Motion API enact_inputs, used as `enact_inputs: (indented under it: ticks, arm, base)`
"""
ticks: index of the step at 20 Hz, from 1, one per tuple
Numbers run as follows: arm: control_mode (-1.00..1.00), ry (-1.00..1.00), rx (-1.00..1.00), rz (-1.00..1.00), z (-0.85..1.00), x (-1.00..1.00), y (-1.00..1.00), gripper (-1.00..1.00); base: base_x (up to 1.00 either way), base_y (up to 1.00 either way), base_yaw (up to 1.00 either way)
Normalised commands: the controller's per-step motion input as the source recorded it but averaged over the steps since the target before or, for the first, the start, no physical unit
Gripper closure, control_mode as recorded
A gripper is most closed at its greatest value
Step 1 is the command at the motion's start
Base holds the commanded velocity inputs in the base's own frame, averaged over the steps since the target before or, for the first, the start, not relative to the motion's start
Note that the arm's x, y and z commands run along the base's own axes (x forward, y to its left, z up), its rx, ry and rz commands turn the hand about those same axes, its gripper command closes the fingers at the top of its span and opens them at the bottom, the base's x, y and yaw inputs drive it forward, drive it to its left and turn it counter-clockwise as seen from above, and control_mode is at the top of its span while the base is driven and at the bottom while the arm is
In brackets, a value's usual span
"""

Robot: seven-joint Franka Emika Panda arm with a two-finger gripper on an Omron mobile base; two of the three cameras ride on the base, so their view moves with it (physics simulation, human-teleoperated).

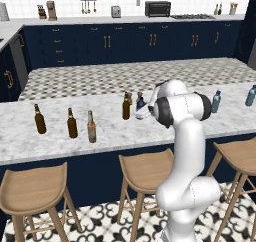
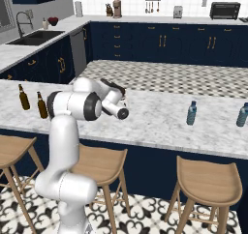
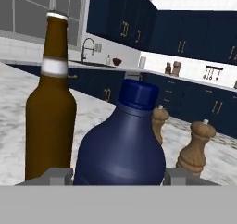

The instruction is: Move the plastic bottles in the middle to the plastics group, and the glass bottles in the middle to the glass group.

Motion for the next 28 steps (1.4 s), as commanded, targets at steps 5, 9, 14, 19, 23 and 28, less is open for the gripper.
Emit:
enact_inputs:
  ticks: [5, 9, 14, 19, 23, 28]
  arm:
    - [-1.00, 0.00, 0.00, 0.00, 0.22, -0.37, -0.61, 1.00]
    - [-1.00, 0.00, 0.00, -0.08, 0.28, -0.64, -0.68, 1.00]
    - [-1.00, 0.00, 0.00, -0.08, 0.25, -0.74, -0.72, 1.00]
    - [-1.00, 0.02, 0.00, -0.13, 0.23, -0.53, -0.79, 1.00]
    - [-1.00, 0.01, 0.00, -0.26, 0.26, -0.32, -0.76, 1.00]
    - [-1.00, 0.01, 0.00, -0.38, 0.13, -0.42, -0.68, 1.00]
  base:
    - [0.00, 0.00, 0.00]
    - [0.00, 0.00, 0.00]
    - [0.00, 0.00, 0.00]
    - [0.00, 0.00, 0.00]
    - [0.00, 0.00, 0.00]
    - [0.00, 0.00, 0.00]
